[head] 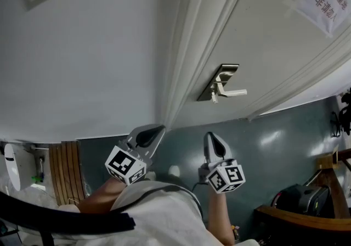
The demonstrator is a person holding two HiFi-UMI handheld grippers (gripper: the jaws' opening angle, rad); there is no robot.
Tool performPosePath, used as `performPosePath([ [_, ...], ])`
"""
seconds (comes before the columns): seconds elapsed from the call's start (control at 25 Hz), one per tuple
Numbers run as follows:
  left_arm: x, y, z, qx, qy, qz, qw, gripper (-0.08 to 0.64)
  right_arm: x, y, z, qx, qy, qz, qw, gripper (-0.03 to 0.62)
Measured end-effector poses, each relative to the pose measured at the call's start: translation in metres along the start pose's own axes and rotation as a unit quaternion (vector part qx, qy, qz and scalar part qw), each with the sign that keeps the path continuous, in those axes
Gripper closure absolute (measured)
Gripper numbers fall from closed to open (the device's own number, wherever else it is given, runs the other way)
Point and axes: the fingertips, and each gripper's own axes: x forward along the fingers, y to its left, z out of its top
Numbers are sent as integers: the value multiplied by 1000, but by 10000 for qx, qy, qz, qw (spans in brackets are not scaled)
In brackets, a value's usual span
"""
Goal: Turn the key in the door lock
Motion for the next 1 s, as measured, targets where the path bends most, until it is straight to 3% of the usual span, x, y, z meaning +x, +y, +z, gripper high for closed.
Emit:
performPosePath([
  [0.24,21,-7,3,-16,-95,292,9995,557,26,-33,-11,155,132,381,9991,583],
  [0.48,31,-8,-1,11,-70,632,9980,557,55,-79,-16,783,110,439,9959,581],
  [1.0,24,-2,-8,11,42,1301,9915,557,98,-130,-29,2303,31,797,9698,488],
])
